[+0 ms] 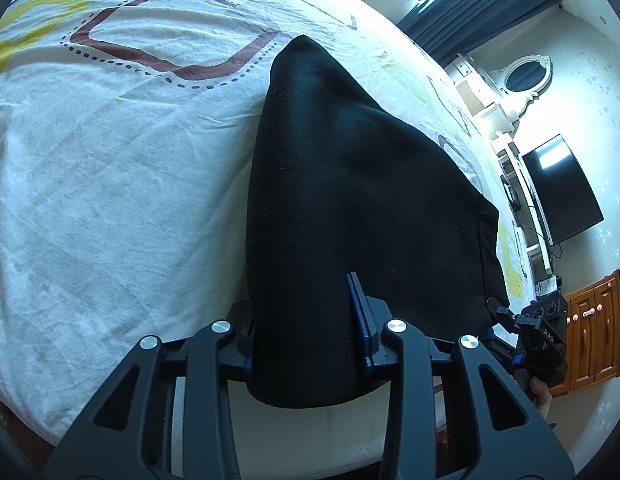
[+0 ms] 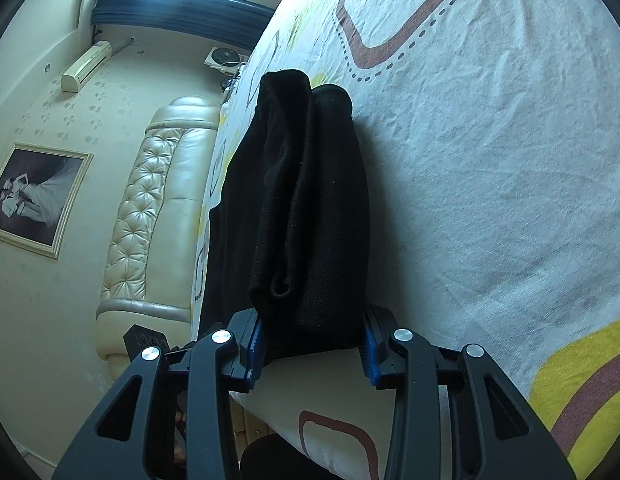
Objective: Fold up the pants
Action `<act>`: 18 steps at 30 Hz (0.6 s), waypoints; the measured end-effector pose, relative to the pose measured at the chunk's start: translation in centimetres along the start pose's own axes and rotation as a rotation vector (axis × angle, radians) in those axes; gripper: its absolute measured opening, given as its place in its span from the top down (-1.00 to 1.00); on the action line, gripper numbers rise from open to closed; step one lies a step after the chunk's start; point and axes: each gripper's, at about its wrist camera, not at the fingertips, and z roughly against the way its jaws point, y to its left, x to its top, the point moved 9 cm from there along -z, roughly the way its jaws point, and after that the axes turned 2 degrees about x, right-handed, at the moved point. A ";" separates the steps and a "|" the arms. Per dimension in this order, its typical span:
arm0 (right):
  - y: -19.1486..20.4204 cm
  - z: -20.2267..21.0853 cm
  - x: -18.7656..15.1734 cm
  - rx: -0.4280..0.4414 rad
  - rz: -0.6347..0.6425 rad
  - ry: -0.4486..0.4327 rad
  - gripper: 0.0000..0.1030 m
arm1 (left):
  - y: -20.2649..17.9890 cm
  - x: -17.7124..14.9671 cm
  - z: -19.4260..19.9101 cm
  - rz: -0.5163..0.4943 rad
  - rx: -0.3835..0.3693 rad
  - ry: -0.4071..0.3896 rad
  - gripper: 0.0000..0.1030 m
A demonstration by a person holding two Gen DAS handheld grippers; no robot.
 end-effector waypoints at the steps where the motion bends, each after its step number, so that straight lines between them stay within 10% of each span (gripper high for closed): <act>1: 0.0 0.0 0.0 0.000 -0.001 0.001 0.25 | 0.1 0.0 0.0 0.001 -0.001 0.001 0.32; 18: 1.1 -0.9 -2.1 0.004 0.021 0.066 0.25 | 2.1 -0.7 2.1 0.021 0.009 0.000 0.32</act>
